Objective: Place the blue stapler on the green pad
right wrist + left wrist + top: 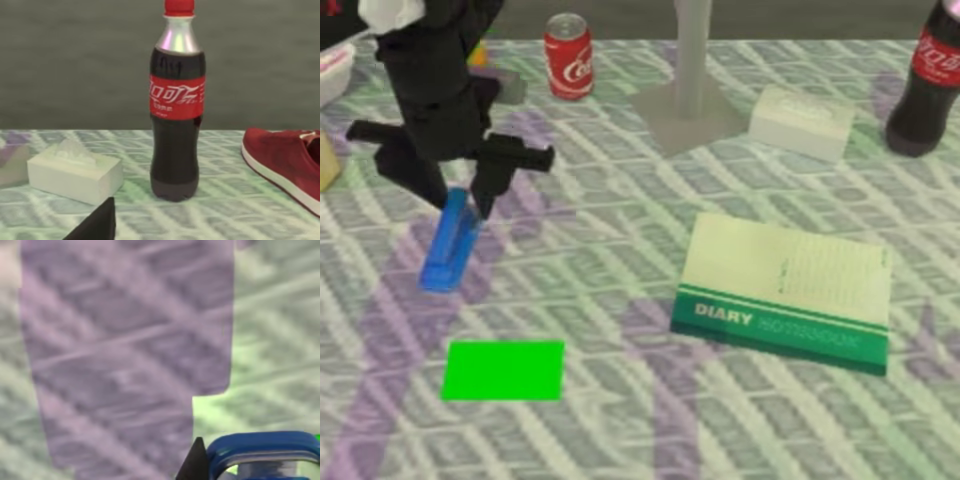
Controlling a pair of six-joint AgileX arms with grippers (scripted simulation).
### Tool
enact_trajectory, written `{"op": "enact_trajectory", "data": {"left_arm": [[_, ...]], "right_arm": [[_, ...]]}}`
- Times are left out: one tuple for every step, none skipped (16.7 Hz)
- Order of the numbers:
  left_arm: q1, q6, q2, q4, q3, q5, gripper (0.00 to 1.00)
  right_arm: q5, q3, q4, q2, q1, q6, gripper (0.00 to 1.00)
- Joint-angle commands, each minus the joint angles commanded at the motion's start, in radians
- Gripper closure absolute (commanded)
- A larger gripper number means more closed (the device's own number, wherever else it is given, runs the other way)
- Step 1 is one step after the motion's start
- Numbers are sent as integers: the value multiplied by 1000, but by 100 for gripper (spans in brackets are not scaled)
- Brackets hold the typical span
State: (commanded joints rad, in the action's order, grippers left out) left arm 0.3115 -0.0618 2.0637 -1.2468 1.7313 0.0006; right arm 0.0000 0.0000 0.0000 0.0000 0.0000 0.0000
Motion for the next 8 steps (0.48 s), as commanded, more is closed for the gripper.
{"op": "enact_trajectory", "data": {"left_arm": [[27,84,-17,6,-27,0,100],[55,171,-35,12,-55,1,100],[83,261,-52,18,-83,1,100],[112,354,-69,23,-111,2,100],[141,449,-86,29,-138,2,100],[169,544,-103,35,-165,3,100],[196,635,-122,42,-191,3,100],[222,720,-141,50,-217,3,100]], "right_arm": [[0,0,0,0,0,0,0],[0,0,0,0,0,0,0],[0,0,0,0,0,0,0],[0,0,0,0,0,0,0],[0,0,0,0,0,0,0],[0,0,0,0,0,0,0],[0,0,0,0,0,0,0],[0,0,0,0,0,0,0]]}}
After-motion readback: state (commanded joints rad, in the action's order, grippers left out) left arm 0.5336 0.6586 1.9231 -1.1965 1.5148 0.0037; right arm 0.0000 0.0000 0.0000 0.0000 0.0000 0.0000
